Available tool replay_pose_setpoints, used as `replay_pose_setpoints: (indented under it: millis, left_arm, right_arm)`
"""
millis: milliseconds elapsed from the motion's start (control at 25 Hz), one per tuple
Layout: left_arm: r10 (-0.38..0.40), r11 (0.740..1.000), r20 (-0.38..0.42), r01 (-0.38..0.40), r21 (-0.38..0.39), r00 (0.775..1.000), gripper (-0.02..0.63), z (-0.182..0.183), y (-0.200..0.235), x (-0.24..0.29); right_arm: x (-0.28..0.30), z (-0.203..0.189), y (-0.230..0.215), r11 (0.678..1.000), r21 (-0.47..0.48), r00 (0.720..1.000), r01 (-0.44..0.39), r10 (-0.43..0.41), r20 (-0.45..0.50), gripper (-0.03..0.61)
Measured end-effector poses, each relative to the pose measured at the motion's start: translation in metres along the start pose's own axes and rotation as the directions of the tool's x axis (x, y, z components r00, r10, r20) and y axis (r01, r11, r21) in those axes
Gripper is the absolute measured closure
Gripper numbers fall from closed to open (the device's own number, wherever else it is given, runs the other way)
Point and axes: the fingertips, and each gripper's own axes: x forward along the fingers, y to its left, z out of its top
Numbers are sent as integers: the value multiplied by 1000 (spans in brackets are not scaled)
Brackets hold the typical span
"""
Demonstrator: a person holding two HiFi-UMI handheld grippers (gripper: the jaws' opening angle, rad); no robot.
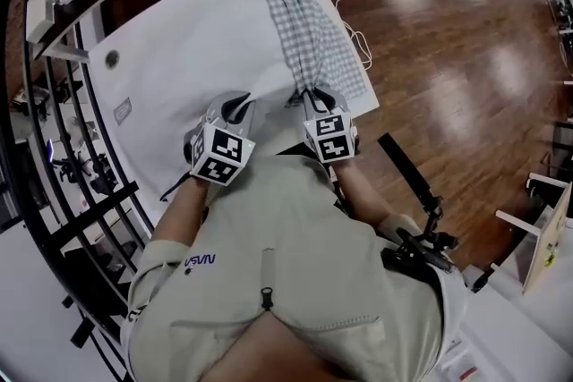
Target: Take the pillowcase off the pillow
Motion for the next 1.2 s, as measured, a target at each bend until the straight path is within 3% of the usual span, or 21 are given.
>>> replay_pose_setpoints:
  millis: [160, 280, 440, 640, 840, 960, 1120, 1200]
  left_arm:
    - [80, 995, 115, -73, -64, 990, 598, 38, 40, -35]
    - [109, 990, 159, -94, -102, 981, 598, 48, 59, -54]
    - [112, 987, 166, -91, -134, 980, 598, 41, 60, -61]
    - [124, 971, 171, -84, -223, 978, 600, 19, 62, -72]
    - [87, 972, 141, -53, -230, 986, 600, 3, 52, -71]
    - [67, 968, 122, -35, -250, 990, 600, -7, 42, -65]
    - [7, 977, 127, 21, -214, 992, 581, -4, 31, -59]
    - [-47, 985, 166, 74, -157, 985, 496, 16, 23, -66]
  right_arm:
    - [-22, 40, -35, 993, -22, 988, 115, -112, 107, 561]
    - [-27, 56, -61, 981, -26, 974, 191, -186, 132, 563]
    - [-26, 53, -88, 962, -7, 958, 273, -271, 98, 565]
    - [-12, 20, -129, 940, 37, 940, 340, -341, -1, 569]
    - [34, -25, -146, 939, 5, 930, 343, -338, -146, 569]
    - [55, -43, -142, 958, 2, 938, 287, -281, -201, 569]
    - [49, -44, -130, 980, 72, 971, 185, -171, -169, 560]
    - [31, -28, -131, 983, 113, 987, 142, -131, -98, 492]
